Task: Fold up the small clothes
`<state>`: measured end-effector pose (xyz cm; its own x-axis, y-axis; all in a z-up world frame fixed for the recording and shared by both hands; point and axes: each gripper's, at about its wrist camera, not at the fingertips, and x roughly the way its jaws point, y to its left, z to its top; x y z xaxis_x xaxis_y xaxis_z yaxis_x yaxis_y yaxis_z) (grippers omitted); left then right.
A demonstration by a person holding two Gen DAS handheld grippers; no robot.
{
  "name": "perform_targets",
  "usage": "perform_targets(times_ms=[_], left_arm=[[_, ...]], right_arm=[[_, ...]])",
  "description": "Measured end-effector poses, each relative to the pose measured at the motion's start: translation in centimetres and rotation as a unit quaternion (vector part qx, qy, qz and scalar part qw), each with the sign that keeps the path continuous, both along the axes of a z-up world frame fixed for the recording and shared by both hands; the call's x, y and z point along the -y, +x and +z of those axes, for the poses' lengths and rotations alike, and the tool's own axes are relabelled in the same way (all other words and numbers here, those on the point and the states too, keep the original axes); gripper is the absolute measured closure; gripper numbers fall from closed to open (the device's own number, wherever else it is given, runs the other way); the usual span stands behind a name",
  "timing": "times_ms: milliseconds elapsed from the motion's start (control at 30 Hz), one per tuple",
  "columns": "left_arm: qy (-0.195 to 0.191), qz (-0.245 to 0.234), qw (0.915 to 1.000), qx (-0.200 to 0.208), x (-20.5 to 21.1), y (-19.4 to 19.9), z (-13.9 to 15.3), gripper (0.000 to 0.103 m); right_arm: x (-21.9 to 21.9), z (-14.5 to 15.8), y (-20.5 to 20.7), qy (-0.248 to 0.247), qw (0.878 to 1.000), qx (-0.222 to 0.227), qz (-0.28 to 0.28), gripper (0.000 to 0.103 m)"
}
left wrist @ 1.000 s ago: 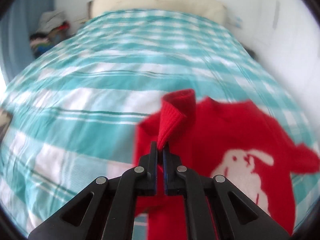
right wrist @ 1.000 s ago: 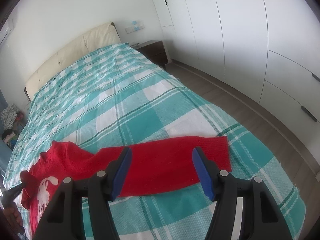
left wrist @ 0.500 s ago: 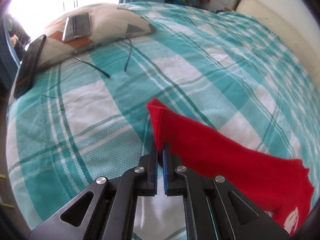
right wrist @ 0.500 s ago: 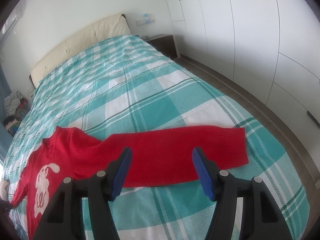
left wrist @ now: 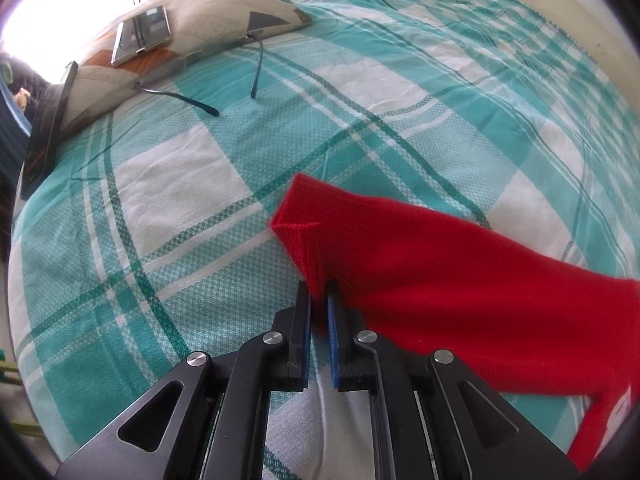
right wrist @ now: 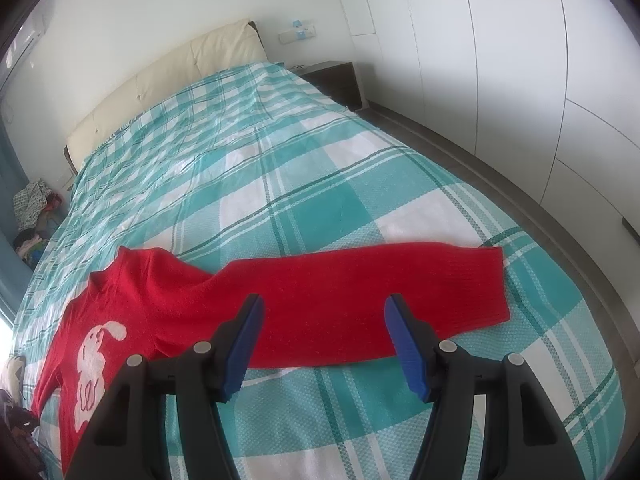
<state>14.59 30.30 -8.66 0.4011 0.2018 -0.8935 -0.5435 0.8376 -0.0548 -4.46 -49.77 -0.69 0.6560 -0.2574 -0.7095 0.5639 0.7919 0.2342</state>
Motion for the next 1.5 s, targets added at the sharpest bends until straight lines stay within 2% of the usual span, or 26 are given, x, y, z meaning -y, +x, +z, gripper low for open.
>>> perform_targets(times_ms=[33,67,100,167,200,233,267,300,333,400,500,533,600,700,867,1067,1200,1400,1500], left_arm=[[-0.005,-0.007,1.0,0.001,-0.1,-0.3,0.4,0.067],[-0.008,-0.009,0.9999,0.005,-0.3,-0.8,0.9,0.053],[-0.009,-0.005,0.9998,0.015,-0.4,-1.6,1.6,0.036],[-0.012,-0.018,0.9987,0.046,0.2,-2.9,3.3,0.032],[-0.019,-0.047,0.997,0.058,1.1,-3.2,4.1,0.032],[-0.027,-0.092,0.993,0.069,2.6,-3.4,4.7,0.027],[-0.032,-0.146,0.9858,0.077,4.5,-3.3,5.1,0.023],[-0.033,-0.203,0.9757,0.077,6.7,-3.2,5.2,0.012],[-0.037,-0.259,0.9626,0.071,9.1,-3.0,4.9,0.008],[-0.039,-0.35,0.9336,0.063,13.5,-2.8,3.8,0.008],[-0.003,-0.43,0.9017,0.04,18.2,-1.4,1.4,0.008],[0.002,-0.445,0.8953,0.026,19.0,-0.8,0.2,0.002],[0.004,-0.464,0.8857,0.017,19.4,-0.1,-1.7,0.0],[-0.002,-0.467,0.8829,0.053,18.8,-0.7,-1.7,0.0],[0.016,-0.469,0.882,0.048,19.3,-0.7,-1.7,0.0],[0.014,-0.468,0.8822,0.048,19.1,-0.9,-1.8,0.0],[0.014,-0.468,0.8823,0.048,19.2,-0.9,-1.8,0.0],[0.013,-0.468,0.8824,0.048,19.2,-0.8,-1.8,0.0],[0.014,-0.468,0.8824,0.048,19.2,-0.8,-1.8,0.0]], right_arm=[[0.1,0.0,0.0,0.001,1.0,-0.001,-0.003,0.041],[0.2,-0.1,0.0,0.003,1.0,-0.001,-0.005,0.04],[0.3,-0.1,0.0,0.005,1.0,-0.001,-0.006,0.038],[0.3,-0.1,-0.1,0.004,1.0,0.0,-0.008,0.036],[0.2,0.0,0.0,0.0,1.0,0.0,-0.008,0.036],[0.1,0.0,0.0,-0.006,1.0,0.0,-0.008,0.036],[-0.1,0.1,0.1,-0.013,1.0,0.0,-0.007,0.036],[-0.3,0.2,0.2,-0.022,1.0,0.0,-0.006,0.036],[-0.6,0.3,0.2,-0.033,0.999,0.0,-0.005,0.036],[-1.2,0.4,0.1,-0.055,0.998,0.003,-0.007,0.036],[-2.3,0.0,-0.9,-0.071,0.997,0.008,-0.018,0.036],[-2.7,-0.3,-1.3,-0.069,0.997,0.009,-0.022,0.036],[-3.6,-1.0,-2.1,-0.063,0.998,0.011,-0.026,0.036],[-5.4,-1.9,-3.0,-0.068,0.998,0.006,-0.015,0.036],[-8.4,-2.5,-3.8,-0.116,0.993,-0.008,0.007,0.036],[-10.9,-2.1,-3.7,-0.185,0.983,0.002,0.012,0.035],[-11.6,-2.6,-3.2,-0.196,0.981,-0.003,0.001,0.035],[-12.2,-4.5,-2.6,-0.201,0.979,-0.037,0.001,0.035],[-12.3,-4.0,-3.1,-0.205,0.979,-0.023,0.0,0.035]])
